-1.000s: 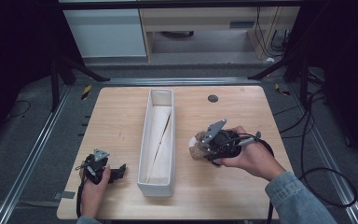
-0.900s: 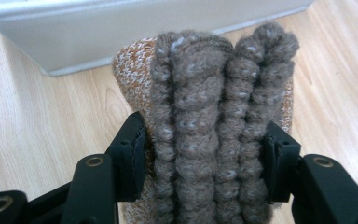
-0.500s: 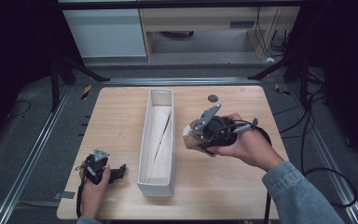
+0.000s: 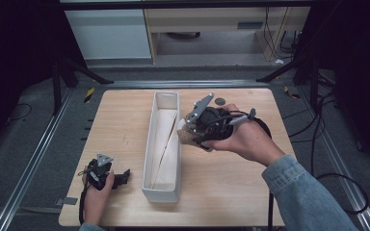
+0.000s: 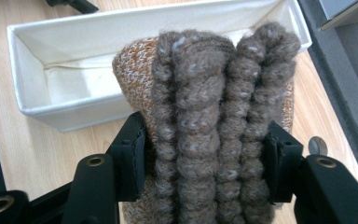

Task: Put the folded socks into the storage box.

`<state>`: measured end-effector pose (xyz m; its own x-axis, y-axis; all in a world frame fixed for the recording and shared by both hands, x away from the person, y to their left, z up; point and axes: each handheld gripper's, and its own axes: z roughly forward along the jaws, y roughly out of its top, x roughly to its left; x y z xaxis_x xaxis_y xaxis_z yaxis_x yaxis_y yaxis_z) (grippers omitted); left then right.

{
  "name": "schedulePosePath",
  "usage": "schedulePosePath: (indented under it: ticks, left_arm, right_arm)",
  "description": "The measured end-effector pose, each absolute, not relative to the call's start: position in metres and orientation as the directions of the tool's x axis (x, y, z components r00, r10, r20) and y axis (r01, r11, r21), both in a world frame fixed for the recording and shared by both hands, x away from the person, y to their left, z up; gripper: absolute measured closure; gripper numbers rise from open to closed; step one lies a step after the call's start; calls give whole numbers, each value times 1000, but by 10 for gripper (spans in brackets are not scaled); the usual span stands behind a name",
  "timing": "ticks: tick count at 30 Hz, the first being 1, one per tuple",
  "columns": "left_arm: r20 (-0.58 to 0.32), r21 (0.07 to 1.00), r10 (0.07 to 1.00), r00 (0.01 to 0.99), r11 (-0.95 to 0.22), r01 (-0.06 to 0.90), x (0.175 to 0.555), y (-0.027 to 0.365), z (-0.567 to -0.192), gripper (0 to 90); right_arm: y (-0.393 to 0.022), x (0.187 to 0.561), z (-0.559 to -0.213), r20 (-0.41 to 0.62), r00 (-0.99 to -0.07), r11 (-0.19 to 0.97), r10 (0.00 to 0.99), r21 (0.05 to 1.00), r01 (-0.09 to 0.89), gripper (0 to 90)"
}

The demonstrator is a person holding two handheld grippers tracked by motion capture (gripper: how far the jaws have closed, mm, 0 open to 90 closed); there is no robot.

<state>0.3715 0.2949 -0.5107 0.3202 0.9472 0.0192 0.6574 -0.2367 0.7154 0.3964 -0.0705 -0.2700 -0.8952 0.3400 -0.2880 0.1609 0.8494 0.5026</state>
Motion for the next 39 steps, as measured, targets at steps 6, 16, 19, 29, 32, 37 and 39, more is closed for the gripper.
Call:
schedulePosePath:
  ticks: [6, 16, 19, 29, 32, 37, 39]
  left_arm:
    - [20, 714, 947, 321, -239, 658, 371, 295, -511, 0]
    - [20, 714, 947, 322, -239, 658, 371, 295, -511, 0]
    - [21, 714, 947, 322, -239, 658, 371, 295, -511, 0]
    - [19, 715, 947, 320, -237, 658, 372, 295, -511, 0]
    - [20, 714, 947, 321, -238, 658, 372, 295, -511, 0]
    - [18, 716, 947, 319, -235, 657, 372, 295, -511, 0]
    - [18, 717, 948, 319, -235, 657, 372, 295, -511, 0]
  right_arm:
    - [-63, 395, -258, -295, -897, 853, 328, 500, 148, 441]
    - [-52, 394, -247, -289, -903, 851, 317, 507, 136, 439]
    - [-46, 393, -248, -286, -907, 854, 310, 503, 133, 438]
    - [-23, 393, -257, -267, -922, 860, 280, 497, 117, 436]
    - [-17, 393, -262, -257, -927, 862, 273, 494, 117, 436]
    - [-9, 395, -272, -240, -935, 867, 262, 484, 118, 436]
    - [-7, 395, -273, -236, -936, 868, 261, 483, 120, 435]
